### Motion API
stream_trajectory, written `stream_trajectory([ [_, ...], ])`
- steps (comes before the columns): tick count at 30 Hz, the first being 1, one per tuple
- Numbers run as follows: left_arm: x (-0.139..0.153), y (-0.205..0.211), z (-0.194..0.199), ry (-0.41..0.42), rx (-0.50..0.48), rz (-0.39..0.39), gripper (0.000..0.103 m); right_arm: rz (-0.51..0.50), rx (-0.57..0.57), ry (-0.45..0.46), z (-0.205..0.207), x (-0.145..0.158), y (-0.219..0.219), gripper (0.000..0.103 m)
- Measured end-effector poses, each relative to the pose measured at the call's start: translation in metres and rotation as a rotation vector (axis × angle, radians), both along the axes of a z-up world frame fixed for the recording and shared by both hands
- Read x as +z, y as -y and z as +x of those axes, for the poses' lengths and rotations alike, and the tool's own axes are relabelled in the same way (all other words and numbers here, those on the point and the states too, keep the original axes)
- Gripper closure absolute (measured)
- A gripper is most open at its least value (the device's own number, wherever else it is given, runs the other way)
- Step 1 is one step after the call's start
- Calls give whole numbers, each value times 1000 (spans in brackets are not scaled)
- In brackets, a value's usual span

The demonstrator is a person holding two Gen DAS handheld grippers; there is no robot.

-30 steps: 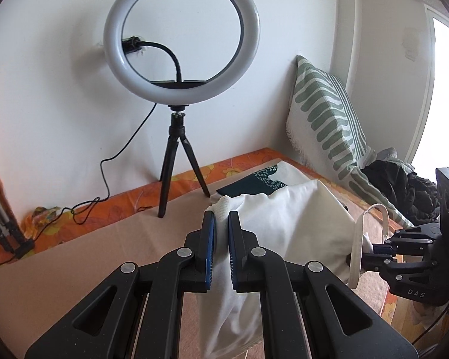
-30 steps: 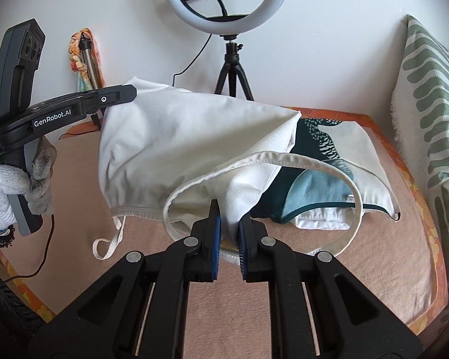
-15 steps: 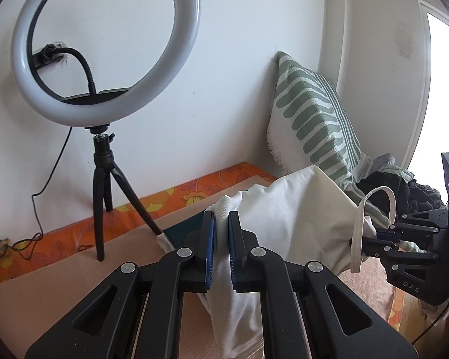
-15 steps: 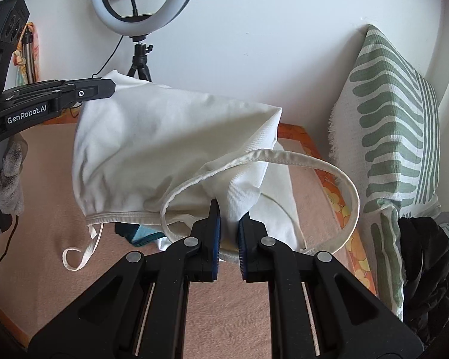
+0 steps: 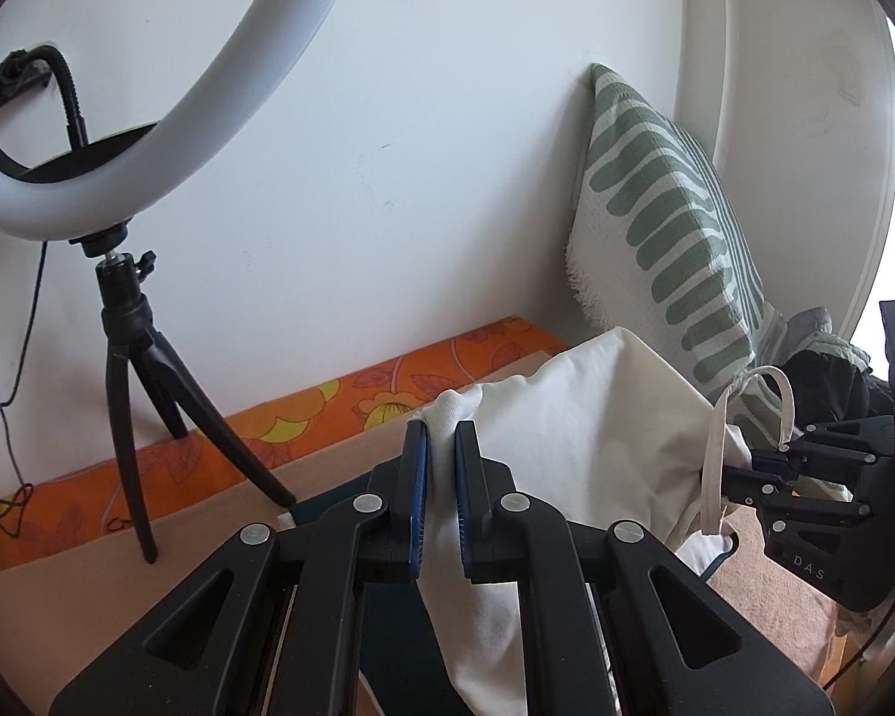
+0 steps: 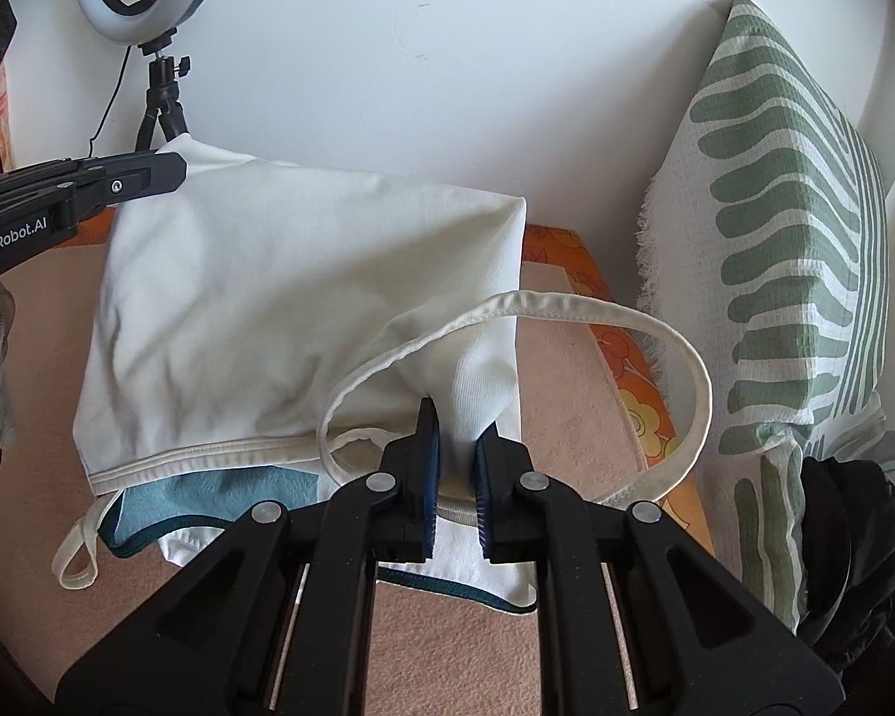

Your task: Fold small clothes

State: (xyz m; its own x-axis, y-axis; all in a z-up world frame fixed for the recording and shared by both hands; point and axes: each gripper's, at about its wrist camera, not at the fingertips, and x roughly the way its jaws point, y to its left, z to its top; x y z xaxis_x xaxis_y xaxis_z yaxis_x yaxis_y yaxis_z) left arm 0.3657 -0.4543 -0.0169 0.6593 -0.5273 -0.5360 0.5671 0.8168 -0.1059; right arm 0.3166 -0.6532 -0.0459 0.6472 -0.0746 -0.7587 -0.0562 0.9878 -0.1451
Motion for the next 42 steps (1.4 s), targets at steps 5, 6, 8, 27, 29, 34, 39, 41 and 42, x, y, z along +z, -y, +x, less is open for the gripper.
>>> stream_trajectory([
  [5, -11, 10, 12, 3, 21, 47, 96, 40, -20, -25, 13, -17, 11, 92],
  [6, -13, 12, 14, 5, 26, 59, 96, 42, -26, -33, 15, -20, 12, 92],
  [8, -16, 16, 18, 3, 37, 85, 94, 26, -58, -43, 18, -23, 16, 92],
  [27, 7, 1, -7, -12, 69, 109, 22, -7, -81, -4, -22, 10, -1, 21],
  [29, 13, -2, -14, -3, 69, 120, 21, -14, -81, 7, -30, 18, -7, 20],
  [34, 32, -15, -34, 16, 66, 112, 21, -8, -89, 42, -47, 39, -18, 14],
  [39, 51, -37, -57, 31, 74, 102, 21, -24, -102, 76, -73, 62, -38, 12],
  [41, 57, -47, -68, 37, 76, 103, 21, -32, -109, 97, -83, 72, -47, 12],
  [42, 61, -53, -74, 42, 77, 102, 21, -30, -111, 107, -88, 77, -51, 12],
])
